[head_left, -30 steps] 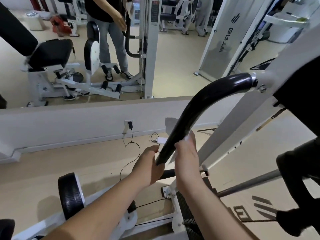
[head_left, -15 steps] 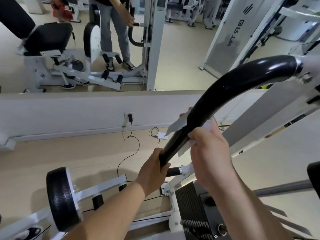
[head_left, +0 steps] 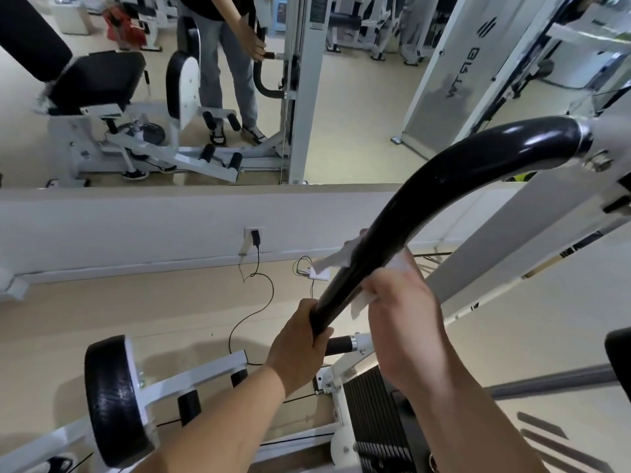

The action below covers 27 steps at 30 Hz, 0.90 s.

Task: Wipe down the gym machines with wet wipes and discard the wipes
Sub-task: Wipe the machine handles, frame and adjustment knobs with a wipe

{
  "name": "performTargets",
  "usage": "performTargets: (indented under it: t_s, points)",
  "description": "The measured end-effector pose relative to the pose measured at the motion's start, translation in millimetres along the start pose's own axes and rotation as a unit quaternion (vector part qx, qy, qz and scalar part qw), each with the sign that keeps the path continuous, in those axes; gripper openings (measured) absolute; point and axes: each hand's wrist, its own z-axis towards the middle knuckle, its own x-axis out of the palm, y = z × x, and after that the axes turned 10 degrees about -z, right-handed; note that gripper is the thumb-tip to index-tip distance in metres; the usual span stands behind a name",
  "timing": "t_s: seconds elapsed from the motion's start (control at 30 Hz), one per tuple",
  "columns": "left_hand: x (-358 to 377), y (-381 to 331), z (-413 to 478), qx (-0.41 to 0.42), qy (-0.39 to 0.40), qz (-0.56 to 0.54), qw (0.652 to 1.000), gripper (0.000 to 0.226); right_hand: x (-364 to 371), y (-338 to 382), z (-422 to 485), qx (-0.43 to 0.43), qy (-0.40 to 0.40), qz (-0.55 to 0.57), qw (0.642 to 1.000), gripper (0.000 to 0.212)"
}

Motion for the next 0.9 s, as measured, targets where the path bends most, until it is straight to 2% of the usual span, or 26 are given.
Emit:
performTargets:
  t_s: [0.07, 0.13, 0.2, 0.23, 0.27, 0.33, 0.43, 0.5, 0.57, 0.63, 0.67, 0.7, 0.73, 0.77, 0.83, 0.9]
  points:
    - [2, 6, 1, 0.02, 0.001, 0.012, 1.0, 0.024, 4, -4, -1, 0.022, 0.0, 0.02, 1.0, 0.04]
    - [4, 10, 3, 0.031, 0.017, 0.048, 0.998, 0.023, 20, -22, -3, 0.105, 0.034, 0.009, 0.994, 0.045]
    - [4, 11, 8, 0.023, 0.023, 0.039, 0.999, 0.022, 32, -47, -4, 0.169, 0.071, -0.03, 0.983, 0.047]
    - [6, 8, 7, 0.022, -0.004, 0.026, 0.999, 0.022, 35, -52, -4, 0.187, 0.076, -0.034, 0.979, 0.048]
    - [5, 6, 7, -0.011, -0.009, 0.011, 1.0, 0.017, 35, -51, -4, 0.198, 0.075, -0.026, 0.977, 0.049]
    - [3, 3, 2, 0.039, 0.017, 0.047, 0.998, 0.01, 28, -39, -2, 0.178, 0.044, 0.014, 0.983, 0.044]
    - [4, 11, 1, 0.113, -0.01, 0.086, 0.99, 0.024, 11, -10, -1, 0.075, -0.025, 0.047, 0.996, 0.034]
    - [7, 14, 4, 0.114, -0.012, 0.107, 0.988, 0.023, 11, -10, -3, 0.042, -0.025, 0.052, 0.997, 0.035]
    - [8, 18, 5, 0.091, 0.003, 0.128, 0.988, 0.025, 23, -24, -3, 0.103, 0.008, 0.046, 0.994, 0.039]
    - [7, 21, 9, 0.0, 0.076, 0.038, 0.996, 0.043, 35, -44, -2, 0.169, 0.058, 0.019, 0.984, 0.043]
    - [10, 29, 11, -0.025, 0.062, -0.009, 0.998, 0.06, 39, -52, -1, 0.193, 0.076, 0.005, 0.978, 0.044]
    - [10, 33, 14, -0.053, 0.016, -0.063, 0.996, 0.071, 42, -56, -1, 0.215, 0.081, 0.001, 0.973, 0.043]
    - [12, 31, 16, -0.068, 0.012, -0.123, 0.99, 0.071, 44, -56, 0, 0.23, 0.08, 0.003, 0.97, 0.043]
    - [10, 24, 16, -0.041, 0.018, -0.086, 0.995, 0.062, 44, -55, 2, 0.236, 0.071, 0.006, 0.969, 0.046]
    - [3, 7, 1, 0.029, 0.04, 0.063, 0.997, 0.038, 36, -40, 1, 0.217, 0.047, 0.008, 0.975, 0.039]
    - [-6, -4, 3, -0.008, 0.039, 0.052, 0.998, 0.027, 21, -24, 1, 0.157, 0.022, 0.015, 0.987, 0.031]
